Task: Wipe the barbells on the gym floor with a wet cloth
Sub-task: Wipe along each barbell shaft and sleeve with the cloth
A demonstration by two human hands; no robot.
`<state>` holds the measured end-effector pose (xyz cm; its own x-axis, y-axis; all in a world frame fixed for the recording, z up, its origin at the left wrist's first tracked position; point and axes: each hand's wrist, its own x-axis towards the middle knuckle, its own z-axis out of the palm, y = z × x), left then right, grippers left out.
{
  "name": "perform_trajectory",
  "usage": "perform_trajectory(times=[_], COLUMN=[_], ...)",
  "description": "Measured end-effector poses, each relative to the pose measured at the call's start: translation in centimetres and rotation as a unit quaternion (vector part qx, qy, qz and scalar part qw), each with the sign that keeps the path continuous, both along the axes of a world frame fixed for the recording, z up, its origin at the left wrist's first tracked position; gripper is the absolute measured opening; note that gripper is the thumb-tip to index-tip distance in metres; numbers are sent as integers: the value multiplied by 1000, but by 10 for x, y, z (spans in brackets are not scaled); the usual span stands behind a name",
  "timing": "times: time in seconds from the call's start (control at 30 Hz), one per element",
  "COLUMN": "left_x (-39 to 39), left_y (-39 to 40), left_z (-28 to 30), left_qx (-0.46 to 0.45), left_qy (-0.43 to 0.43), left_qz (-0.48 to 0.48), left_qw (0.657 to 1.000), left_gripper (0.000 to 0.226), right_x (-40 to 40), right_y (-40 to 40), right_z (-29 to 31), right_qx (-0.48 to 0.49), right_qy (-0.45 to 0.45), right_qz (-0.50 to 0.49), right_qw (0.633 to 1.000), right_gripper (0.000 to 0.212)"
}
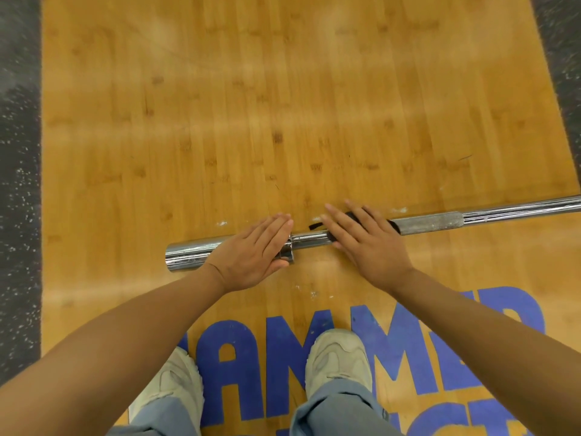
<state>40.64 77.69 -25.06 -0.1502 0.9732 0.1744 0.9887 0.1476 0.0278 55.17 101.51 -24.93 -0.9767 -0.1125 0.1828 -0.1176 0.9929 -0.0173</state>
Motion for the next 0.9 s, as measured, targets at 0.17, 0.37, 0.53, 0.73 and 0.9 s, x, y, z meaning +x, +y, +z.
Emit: perform_trajectory(times=[0.17, 0.37, 0.53, 0.73, 0.9], left_x=[-1, -1, -1, -2, -1], left_y=[0, 1, 0, 0, 1], left_z=[1, -1, -2, 3, 2], left_qx=[-1, -1, -5, 3, -1], left_qy=[-11, -3, -7, -22, -14], left_qz=[-5, -8, -2, -8, -2], left_qw=[1000, 1000, 1000, 1000, 1000], left_gripper=[62, 62, 62, 61, 61], right_x=[0, 38, 11, 8, 40], right_y=[17, 84, 19, 32, 80], right_z=[-2, 15, 3, 5, 7], right_qx=[10, 36, 11, 14, 71], right_qy=[-42, -47, -11, -26, -44], right_qz=[99, 35, -2, 118, 36], right_qw=[994, 998, 1000, 993, 996], right_gripper=[55, 48, 44, 44, 57])
